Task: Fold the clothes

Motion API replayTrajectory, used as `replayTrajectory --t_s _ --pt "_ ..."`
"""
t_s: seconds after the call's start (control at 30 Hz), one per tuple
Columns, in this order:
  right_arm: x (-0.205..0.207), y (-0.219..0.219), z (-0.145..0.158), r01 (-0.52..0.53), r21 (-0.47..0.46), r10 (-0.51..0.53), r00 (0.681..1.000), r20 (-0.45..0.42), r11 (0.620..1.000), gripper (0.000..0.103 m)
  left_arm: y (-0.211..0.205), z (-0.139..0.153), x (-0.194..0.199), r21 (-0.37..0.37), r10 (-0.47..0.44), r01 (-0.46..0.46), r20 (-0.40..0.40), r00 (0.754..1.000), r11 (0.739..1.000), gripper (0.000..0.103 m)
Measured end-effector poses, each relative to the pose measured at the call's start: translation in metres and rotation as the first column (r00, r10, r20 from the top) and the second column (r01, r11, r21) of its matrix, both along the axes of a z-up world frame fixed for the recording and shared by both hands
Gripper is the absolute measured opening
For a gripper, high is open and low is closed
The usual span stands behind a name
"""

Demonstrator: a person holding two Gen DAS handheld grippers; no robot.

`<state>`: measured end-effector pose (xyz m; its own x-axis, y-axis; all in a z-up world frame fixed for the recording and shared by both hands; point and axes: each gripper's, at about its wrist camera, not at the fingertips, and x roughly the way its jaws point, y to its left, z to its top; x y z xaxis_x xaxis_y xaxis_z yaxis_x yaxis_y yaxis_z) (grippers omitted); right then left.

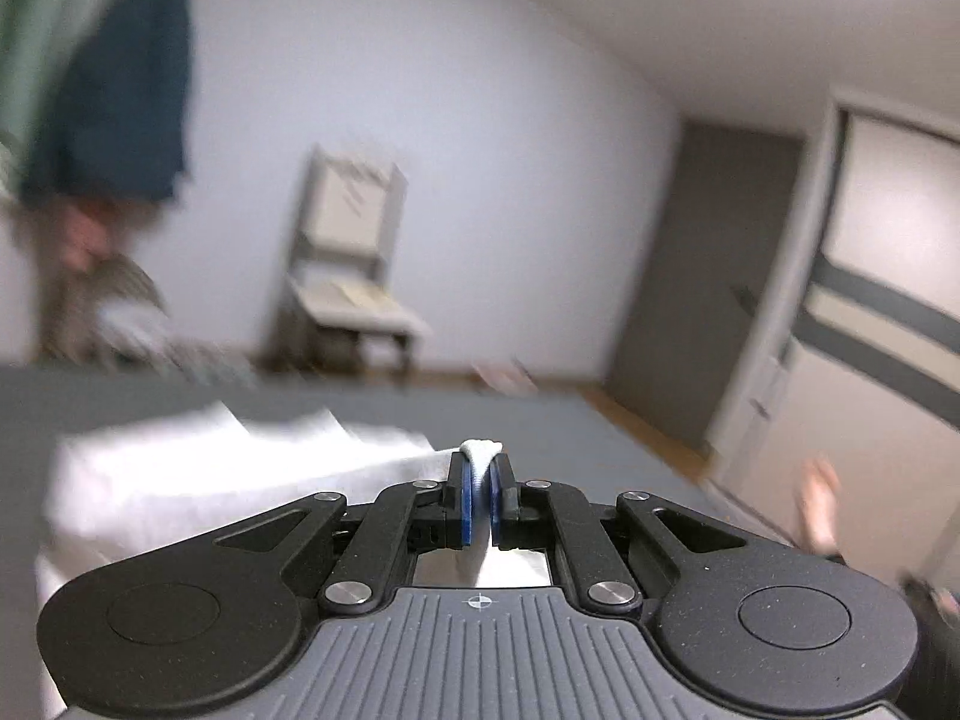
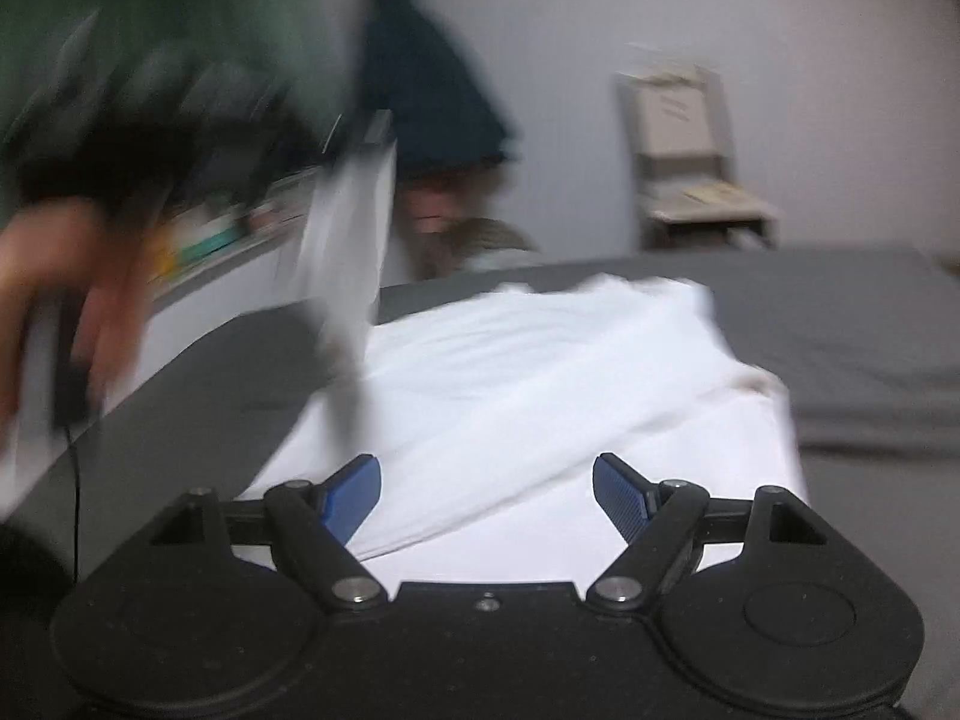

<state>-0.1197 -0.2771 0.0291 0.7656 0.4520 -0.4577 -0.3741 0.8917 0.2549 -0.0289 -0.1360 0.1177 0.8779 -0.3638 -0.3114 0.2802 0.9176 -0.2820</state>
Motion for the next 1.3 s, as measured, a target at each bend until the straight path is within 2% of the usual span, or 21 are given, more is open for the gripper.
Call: replayTrajectory --t_s 0.1,0.2,0.23,0.3,0.43,0.53,0.67,0.73,0.8,0.83,0.9,1.03,1.13,1.3 --pt "0.018 -0.034 -0.002 0.068 0.012 -0.068 0.997 -0.044 0.998 0.077 -0.03 -0.06 0.004 0.015 -0.062 0.064 -0.092 0.994 0.998 0.005" --pt "0.027 -0.046 -0.009 0.105 -0.021 -0.106 0.993 -0.056 0.994 0.077 -0.023 -0.101 0.005 -0.072 -0.093 0.082 -0.166 0.982 0.994 0.005" --pt "0.03 -0.05 -0.012 0.114 -0.011 -0.115 0.991 -0.071 0.993 0.077 -0.019 -0.11 0.001 -0.076 -0.099 0.087 -0.172 0.98 0.993 0.005" --pt "0.041 -0.057 -0.018 0.116 0.079 -0.104 0.985 -0.137 0.99 0.077 -0.013 -0.118 -0.004 -0.068 -0.114 0.103 -0.177 0.978 0.992 0.005" --pt "0.066 -0.063 -0.036 0.127 0.301 -0.031 0.953 -0.303 0.945 0.068 -0.019 -0.121 0.001 -0.05 -0.132 0.125 -0.181 0.975 0.991 0.005" --pt "0.093 -0.051 -0.046 0.104 0.389 0.067 0.914 -0.401 0.915 0.064 -0.034 -0.126 -0.005 0.013 -0.15 0.154 -0.165 0.975 0.988 0.005" --pt "0.115 -0.028 -0.046 0.049 0.335 0.108 0.895 -0.434 0.941 0.051 -0.05 -0.122 -0.008 0.098 -0.165 0.179 -0.13 0.978 0.979 0.005" --pt "0.122 -0.016 -0.044 0.012 0.3 0.125 0.892 -0.434 0.954 0.038 -0.051 -0.119 -0.009 0.098 -0.164 0.176 -0.12 0.979 0.979 0.005" --pt "0.124 -0.01 -0.04 -0.002 0.285 0.129 0.896 -0.426 0.958 0.019 -0.049 -0.117 -0.008 0.083 -0.16 0.17 -0.117 0.98 0.982 0.005" --pt "0.124 -0.009 -0.037 -0.003 0.284 0.127 0.899 -0.42 0.959 0.016 -0.047 -0.116 -0.009 0.08 -0.149 0.159 -0.117 0.982 0.984 0.005" --pt "0.124 -0.007 -0.033 -0.005 0.282 0.124 0.905 -0.407 0.96 0.003 -0.044 -0.115 -0.009 0.078 -0.138 0.147 -0.109 0.984 0.986 0.005" --pt "0.124 -0.002 -0.023 -0.009 0.277 0.118 0.917 -0.381 0.961 0.002 -0.042 -0.108 -0.012 0.061 -0.16 0.169 -0.137 0.978 0.984 0.006" --pt "0.124 0.0 -0.013 -0.013 0.253 0.106 0.928 -0.358 0.967 0.002 -0.036 -0.102 -0.022 0.003 -0.175 0.177 -0.131 0.976 0.984 0.006" --pt "0.131 -0.008 -0.01 0.03 0.239 0.054 0.94 -0.337 0.971 0.002 -0.036 -0.103 -0.03 0.029 -0.158 0.165 -0.156 0.975 0.986 0.006"
